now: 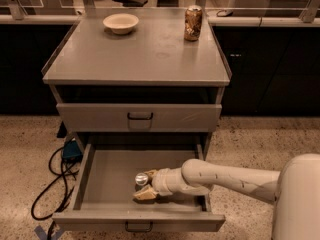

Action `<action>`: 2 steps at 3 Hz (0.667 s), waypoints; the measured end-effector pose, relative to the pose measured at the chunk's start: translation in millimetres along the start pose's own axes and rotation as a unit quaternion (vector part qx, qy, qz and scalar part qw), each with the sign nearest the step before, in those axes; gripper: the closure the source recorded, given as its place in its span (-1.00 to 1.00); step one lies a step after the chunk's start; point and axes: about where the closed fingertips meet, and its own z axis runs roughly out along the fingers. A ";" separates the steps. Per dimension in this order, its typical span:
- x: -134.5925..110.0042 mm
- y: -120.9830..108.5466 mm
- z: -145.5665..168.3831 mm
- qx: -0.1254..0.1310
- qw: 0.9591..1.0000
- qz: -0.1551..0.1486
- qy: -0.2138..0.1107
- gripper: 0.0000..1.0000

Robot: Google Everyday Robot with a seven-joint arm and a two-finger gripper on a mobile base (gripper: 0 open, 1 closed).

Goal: Pick redbull can from middle drawer and place on counter

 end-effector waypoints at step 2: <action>-2.9 0.1 -9.2 0.001 1.000 0.000 0.005 0.79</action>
Offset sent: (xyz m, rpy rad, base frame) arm -0.0006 -0.0170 0.0178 -0.0243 0.0009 -0.0082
